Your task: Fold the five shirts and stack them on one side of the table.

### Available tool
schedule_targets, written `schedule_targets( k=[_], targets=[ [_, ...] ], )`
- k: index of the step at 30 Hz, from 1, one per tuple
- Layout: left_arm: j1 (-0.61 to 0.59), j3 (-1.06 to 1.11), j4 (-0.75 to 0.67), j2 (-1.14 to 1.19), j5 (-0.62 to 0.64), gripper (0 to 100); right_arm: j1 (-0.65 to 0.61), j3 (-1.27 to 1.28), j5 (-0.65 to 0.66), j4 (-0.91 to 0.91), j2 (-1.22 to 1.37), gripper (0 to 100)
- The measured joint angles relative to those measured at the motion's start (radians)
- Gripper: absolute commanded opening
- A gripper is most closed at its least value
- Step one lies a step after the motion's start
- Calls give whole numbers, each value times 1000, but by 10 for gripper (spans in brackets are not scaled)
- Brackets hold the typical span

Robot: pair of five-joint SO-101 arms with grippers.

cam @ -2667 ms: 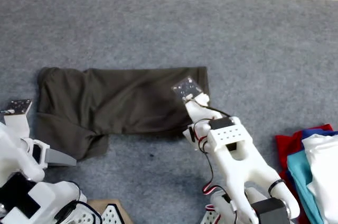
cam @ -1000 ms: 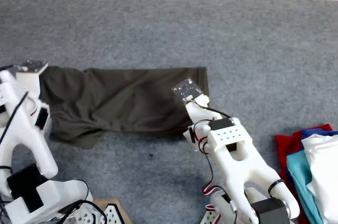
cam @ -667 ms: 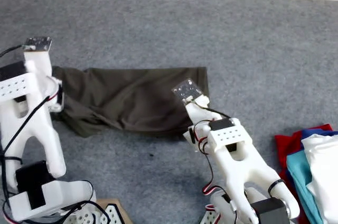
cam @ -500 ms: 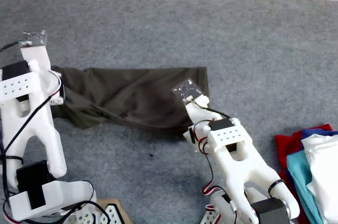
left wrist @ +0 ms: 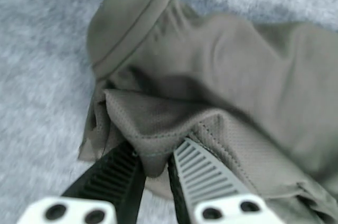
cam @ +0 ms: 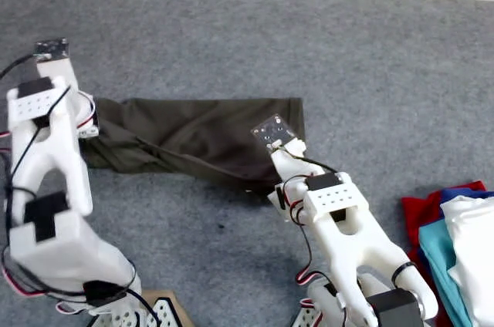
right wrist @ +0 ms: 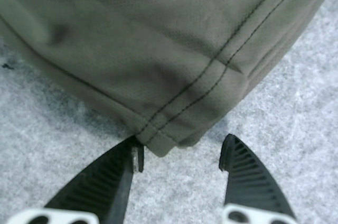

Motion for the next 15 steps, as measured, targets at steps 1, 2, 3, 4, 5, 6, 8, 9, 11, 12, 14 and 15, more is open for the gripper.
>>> schedule_targets(
  k=[1, 2, 3, 4, 5, 6, 8, 9, 11, 12, 14, 15],
  targets=[
    [5, -29, 0, 32, 0, 6, 0, 0, 0, 0, 0, 237],
    [12, -57, 0, 61, 2, 7, 0, 0, 0, 0, 0, 237],
    [18, -83, 0, 84, 2, 7, 0, 0, 0, 0, 0, 237],
    [26, -107, 0, 106, 2, 8, 0, 0, 0, 0, 0, 237],
    [31, -135, 0, 126, 2, 8, 0, 0, 0, 0, 0, 237],
    [35, -158, 0, 144, 2, 14, 0, 0, 0, 0, 0, 237],
    [38, -203, 0, 166, 2, 63, 0, 0, 0, 0, 0, 237],
    [38, -221, 2, 170, 2, 103, 0, 0, 0, 0, 0, 237],
    [38, -247, 21, 173, 2, 173, 0, 0, 0, 0, 0, 237],
    [38, -255, 34, 175, 2, 205, 0, 0, 0, 0, 0, 237],
    [38, -261, 57, 175, 2, 258, 0, 0, 0, 0, 0, 236],
    [38, -261, 63, 175, 2, 279, 0, 0, 0, 0, 0, 236]
  ],
)
